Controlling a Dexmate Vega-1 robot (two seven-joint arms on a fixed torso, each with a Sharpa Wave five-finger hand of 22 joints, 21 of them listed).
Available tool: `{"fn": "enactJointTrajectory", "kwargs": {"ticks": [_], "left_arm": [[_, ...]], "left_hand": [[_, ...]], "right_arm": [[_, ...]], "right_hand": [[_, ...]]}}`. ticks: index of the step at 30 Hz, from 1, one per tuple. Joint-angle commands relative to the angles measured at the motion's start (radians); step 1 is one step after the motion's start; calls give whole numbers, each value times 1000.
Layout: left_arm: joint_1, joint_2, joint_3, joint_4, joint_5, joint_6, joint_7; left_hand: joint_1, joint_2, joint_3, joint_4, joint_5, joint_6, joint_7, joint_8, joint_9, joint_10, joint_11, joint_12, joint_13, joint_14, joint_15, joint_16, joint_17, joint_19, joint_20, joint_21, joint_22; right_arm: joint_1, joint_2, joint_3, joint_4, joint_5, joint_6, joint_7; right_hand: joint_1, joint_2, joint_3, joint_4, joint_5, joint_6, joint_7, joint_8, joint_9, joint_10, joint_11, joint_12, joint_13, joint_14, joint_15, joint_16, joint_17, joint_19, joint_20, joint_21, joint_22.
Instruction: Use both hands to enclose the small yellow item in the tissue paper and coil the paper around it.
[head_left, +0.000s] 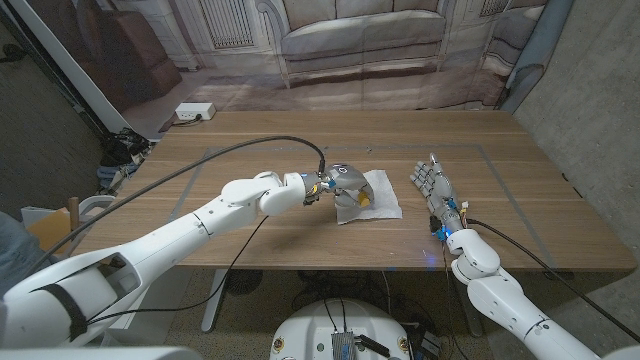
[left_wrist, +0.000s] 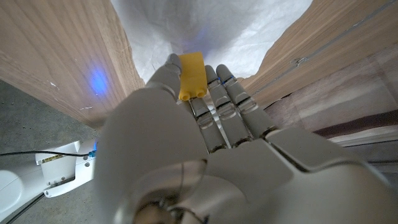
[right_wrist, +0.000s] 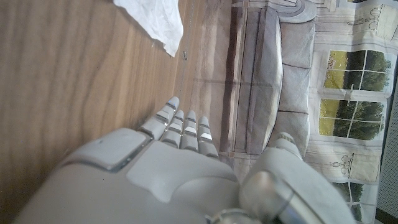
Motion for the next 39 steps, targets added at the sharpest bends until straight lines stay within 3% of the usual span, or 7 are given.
{"fn": "enactJointTrajectory", "kwargs": {"ticks": [1,33,39], "left_arm": [[-17,-11,21,9,8,15,-19],[-28,-17,38,2,-6,13,-50],[-21,-8,38,-34,17,46,-83]], "left_hand": [[-1,-8,8,-1,6,-9,0,-6,2,-13,-4,-3,-2,-17,-98,0,1,-14,-41,-7,2],[-27,-19,6,2,4,-98,4,-47,3,-112,16,-4,-14,-147,-69,-4,-1,-94,-25,-47,1],[-36,-20,5,3,4,-133,1,-59,4,-160,21,-6,-16,-209,-57,-7,-1,-144,-1,-70,1]], "right_arm": [[-12,-2,8,-2,3,9,-2],[-30,-7,18,-8,11,20,4],[-31,-10,19,-9,14,18,10]], "right_hand": [[-3,10,4,-6,-3,6,0,5,2,2,-4,4,5,7,1,7,2,7,0,8,5],[-5,11,3,-8,-4,11,-2,6,2,7,-3,6,5,9,3,7,2,7,1,8,5],[-5,12,3,-9,-4,11,-2,6,2,7,-3,6,5,9,2,7,2,8,1,8,5]]}}
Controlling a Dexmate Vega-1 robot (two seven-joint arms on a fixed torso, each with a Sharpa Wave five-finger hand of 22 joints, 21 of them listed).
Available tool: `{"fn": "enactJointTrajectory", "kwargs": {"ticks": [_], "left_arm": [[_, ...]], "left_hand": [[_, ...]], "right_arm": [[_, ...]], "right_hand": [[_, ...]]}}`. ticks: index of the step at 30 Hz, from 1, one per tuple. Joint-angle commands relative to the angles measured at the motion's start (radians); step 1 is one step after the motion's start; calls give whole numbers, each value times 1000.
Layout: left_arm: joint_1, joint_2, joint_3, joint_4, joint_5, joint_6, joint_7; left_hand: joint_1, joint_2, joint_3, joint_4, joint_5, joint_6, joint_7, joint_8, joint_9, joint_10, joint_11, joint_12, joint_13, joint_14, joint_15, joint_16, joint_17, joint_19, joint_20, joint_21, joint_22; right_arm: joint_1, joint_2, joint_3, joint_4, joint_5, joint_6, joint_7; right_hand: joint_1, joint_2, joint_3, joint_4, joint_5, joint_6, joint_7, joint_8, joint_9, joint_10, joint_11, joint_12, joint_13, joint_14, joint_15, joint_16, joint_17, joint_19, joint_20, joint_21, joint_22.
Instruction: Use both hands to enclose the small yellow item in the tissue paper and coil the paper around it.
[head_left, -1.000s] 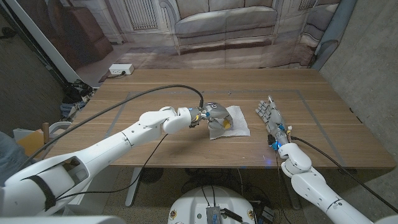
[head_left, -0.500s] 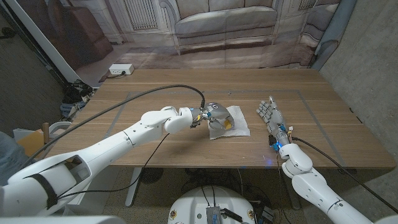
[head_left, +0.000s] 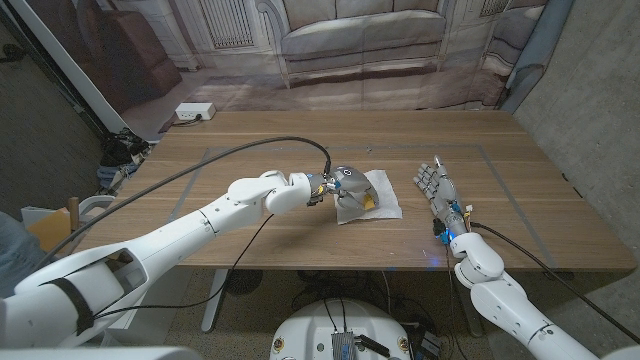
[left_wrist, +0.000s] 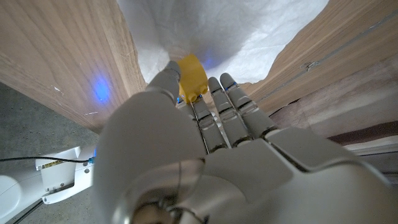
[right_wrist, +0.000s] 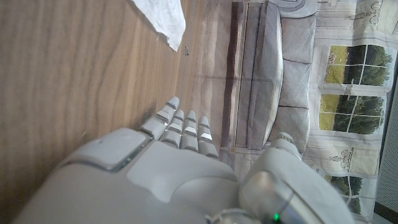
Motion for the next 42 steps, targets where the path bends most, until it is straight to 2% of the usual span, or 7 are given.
{"fn": "enactJointTrajectory", "kwargs": {"ticks": [1,7,10,16,31,38,42], "left_arm": [[9,11,3,-51,29,43,-47],[21,18,-2,-77,42,71,-64],[28,21,-6,-93,51,91,-73],[42,32,-20,-120,60,119,-77],[83,55,-81,-172,43,176,-22],[132,53,-123,-198,1,246,19],[168,52,-148,-217,-26,299,43]], "left_hand": [[-5,-3,5,2,1,-32,-3,-10,3,-37,6,-1,2,-42,-89,-5,-1,-44,-11,-19,1],[-6,-3,7,-2,1,-70,-7,-17,5,-98,5,-4,0,-111,-79,-7,-2,-103,-3,-42,0],[-10,-4,7,-2,0,-101,-3,-22,5,-141,15,-3,-1,-159,-67,-6,-2,-145,8,-53,0],[-20,-6,4,0,0,-127,2,-23,6,-177,11,0,-2,-198,-56,-4,-3,-189,27,-61,-1],[-45,-23,-11,7,-3,-140,-1,-18,6,-199,10,6,-3,-212,-61,4,-4,-216,31,-60,-2],[-78,-41,-30,20,-1,-120,0,-6,6,-170,11,21,-4,-191,-60,15,-4,-217,31,-53,-2],[-92,-33,-32,28,3,-85,-2,9,5,-138,10,33,-5,-171,-61,22,-3,-207,36,-46,-1]], "right_arm": [[-5,-7,3,-7,5,-2,7],[0,-8,1,-2,8,-4,16],[3,-7,-1,2,10,-5,21],[10,-6,-5,7,10,-6,27],[22,-3,-10,16,2,2,32],[27,-10,-15,14,-10,-3,35],[27,-10,-15,16,-8,-1,38]], "right_hand": [[0,7,3,-3,-4,7,2,6,2,7,-3,6,5,5,-1,7,2,7,1,8,5],[0,7,3,-4,-4,8,1,6,2,8,-2,6,5,4,-2,7,2,7,1,8,5],[1,7,3,-4,-4,8,1,6,2,8,-2,6,5,4,-1,7,2,7,1,8,5],[0,7,3,-4,-4,8,1,6,2,8,-2,6,5,5,1,7,2,7,1,8,5],[3,9,4,-7,-4,11,-3,6,2,7,-3,6,5,5,0,7,2,7,2,8,5],[10,14,9,-11,-4,15,-9,8,2,9,-4,6,5,5,0,6,1,7,2,8,5],[15,17,12,-14,-3,20,-16,10,2,10,-5,7,5,6,-2,6,1,7,3,8,5]]}}
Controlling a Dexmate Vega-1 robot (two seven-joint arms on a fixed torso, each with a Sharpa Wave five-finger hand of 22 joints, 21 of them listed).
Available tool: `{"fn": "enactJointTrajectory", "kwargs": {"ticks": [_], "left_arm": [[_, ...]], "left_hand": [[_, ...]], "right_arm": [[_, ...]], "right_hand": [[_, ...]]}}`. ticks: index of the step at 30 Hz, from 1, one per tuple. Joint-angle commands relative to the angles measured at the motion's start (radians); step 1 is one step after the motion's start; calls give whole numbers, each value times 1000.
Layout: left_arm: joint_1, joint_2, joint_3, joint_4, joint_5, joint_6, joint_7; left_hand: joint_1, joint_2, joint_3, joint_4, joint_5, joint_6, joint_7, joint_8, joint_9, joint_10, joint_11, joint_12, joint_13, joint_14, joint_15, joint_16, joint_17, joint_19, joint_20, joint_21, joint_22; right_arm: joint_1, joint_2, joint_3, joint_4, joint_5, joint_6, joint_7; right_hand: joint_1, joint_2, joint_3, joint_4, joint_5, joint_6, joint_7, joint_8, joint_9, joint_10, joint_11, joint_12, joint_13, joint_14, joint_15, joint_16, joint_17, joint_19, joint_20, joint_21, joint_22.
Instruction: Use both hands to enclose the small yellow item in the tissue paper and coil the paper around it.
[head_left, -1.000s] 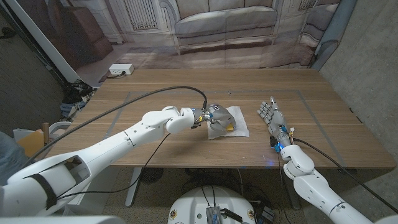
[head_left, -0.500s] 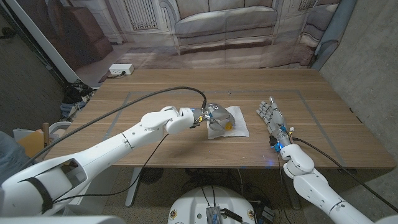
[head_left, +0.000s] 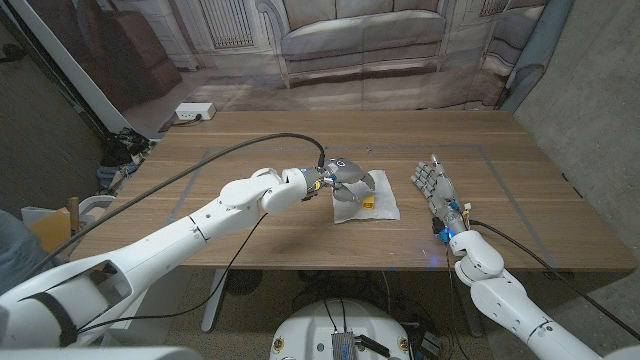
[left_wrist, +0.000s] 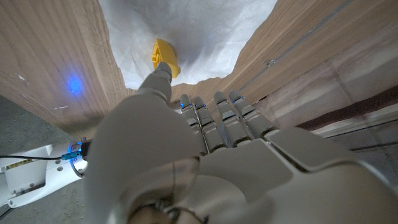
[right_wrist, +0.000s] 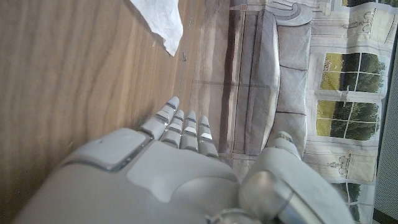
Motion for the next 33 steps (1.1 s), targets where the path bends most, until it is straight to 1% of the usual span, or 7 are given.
{"fn": "enactJointTrajectory", "kwargs": {"ticks": [1,10,17,29,30,31,33], "left_arm": [[86,3,-73,-54,-70,121,63],[153,6,-111,-104,-137,224,98],[213,-1,-122,-152,-157,317,145],[303,-18,-118,-249,-148,487,205],[308,-22,-117,-252,-149,496,214],[313,-25,-116,-254,-150,507,222],[324,-35,-117,-258,-156,527,241]], "left_hand": [[-17,11,-3,10,3,31,0,14,3,32,3,14,0,24,-71,13,1,13,8,10,2],[-29,17,-5,17,3,51,7,21,2,45,7,16,-1,40,-75,16,2,17,13,13,3],[-38,21,-6,22,3,55,14,21,1,47,15,15,-1,40,-68,14,2,11,13,11,3],[-56,12,-14,25,5,49,13,16,-1,11,17,-2,-2,6,-63,-1,0,-50,4,-4,3],[-57,11,-15,25,5,47,11,15,-1,9,17,-2,-2,6,-63,-1,0,-57,4,-6,3],[-58,11,-15,26,5,45,12,14,-1,7,16,-3,-3,4,-62,-2,0,-61,4,-7,3],[-62,8,-17,26,6,38,11,11,-2,0,14,-5,-3,-1,-61,-3,0,-71,3,-8,3]], "right_arm": [[4,-6,-5,2,-9,2,6],[-21,-37,-4,-28,-42,-4,-8],[-73,-81,9,-82,-110,7,-47],[-147,-147,37,-161,-235,33,-97],[-154,-152,42,-170,-250,31,-107],[-159,-158,44,-173,-274,38,-113],[-172,-166,52,-189,-300,36,-130]], "right_hand": [[7,8,5,-7,-3,13,-9,6,2,7,-1,7,5,6,-2,6,3,7,3,8,5],[17,13,10,-14,-4,22,-17,9,2,11,-6,8,5,10,-4,7,2,10,3,9,5],[28,15,15,-21,-4,30,-28,11,3,17,-11,10,5,16,-13,8,1,13,-1,9,5],[41,17,20,-31,-3,50,-49,16,3,17,-11,9,5,23,-23,9,0,17,-6,11,5],[44,17,22,-32,-3,51,-50,16,3,18,-13,9,5,26,-25,10,0,18,-7,11,5],[51,18,24,-37,-3,57,-52,16,3,32,-31,14,5,27,-25,9,0,19,-7,11,4],[55,17,26,-40,-3,65,-58,18,3,38,-35,16,5,28,-26,8,0,20,-7,11,5]]}}
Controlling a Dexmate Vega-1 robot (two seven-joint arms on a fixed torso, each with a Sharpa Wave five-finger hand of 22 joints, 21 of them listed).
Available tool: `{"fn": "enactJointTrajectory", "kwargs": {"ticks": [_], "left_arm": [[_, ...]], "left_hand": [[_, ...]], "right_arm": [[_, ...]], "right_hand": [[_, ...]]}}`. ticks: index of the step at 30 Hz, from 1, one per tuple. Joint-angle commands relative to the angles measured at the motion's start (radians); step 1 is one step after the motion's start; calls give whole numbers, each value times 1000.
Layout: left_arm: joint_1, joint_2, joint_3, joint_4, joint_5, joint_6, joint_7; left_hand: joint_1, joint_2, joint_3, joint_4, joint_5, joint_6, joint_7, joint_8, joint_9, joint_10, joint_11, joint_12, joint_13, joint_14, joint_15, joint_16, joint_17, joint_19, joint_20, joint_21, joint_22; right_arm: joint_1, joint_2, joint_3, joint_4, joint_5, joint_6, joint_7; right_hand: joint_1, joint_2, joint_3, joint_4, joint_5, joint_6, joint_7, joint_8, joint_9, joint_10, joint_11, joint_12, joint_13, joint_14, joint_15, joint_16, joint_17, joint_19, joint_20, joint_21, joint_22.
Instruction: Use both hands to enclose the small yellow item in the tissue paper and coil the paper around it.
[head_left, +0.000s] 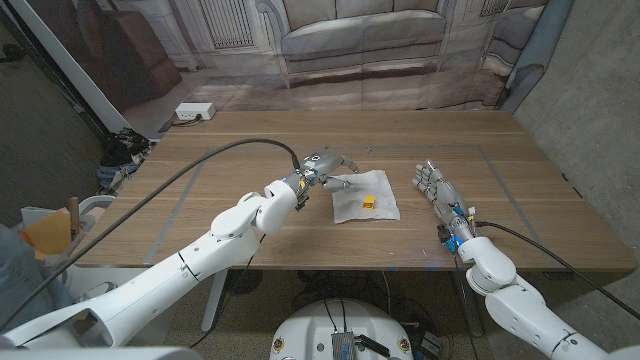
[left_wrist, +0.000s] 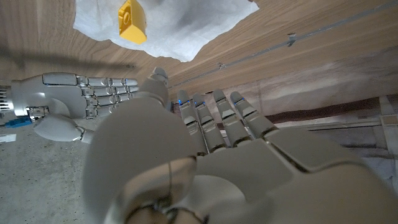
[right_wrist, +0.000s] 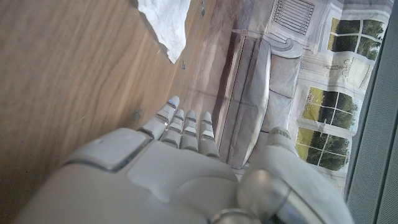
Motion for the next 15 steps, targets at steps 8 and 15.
{"fn": "enactJointTrajectory", "kwargs": {"ticks": [8,15], "left_arm": [[110,-40,-12,-71,-63,148,148],[130,-35,-62,-57,-200,98,190]], "left_hand": [[-18,-12,-10,5,8,-41,-6,-17,0,-26,4,-8,2,-24,-62,-4,-1,-29,-3,-2,2],[-31,-15,-16,11,9,-46,-2,-19,0,-29,3,-7,2,-27,-62,-2,0,-32,-7,1,2]], "right_arm": [[-110,-77,53,-118,-271,4,-133],[-130,-67,53,-141,-407,-23,-210]], "right_hand": [[29,-2,10,-18,-1,31,-20,10,3,34,-21,17,5,13,-14,5,-1,16,-3,6,5],[40,0,14,-24,0,37,-29,10,3,41,-28,19,5,16,-20,5,-1,19,-5,6,5]]}}
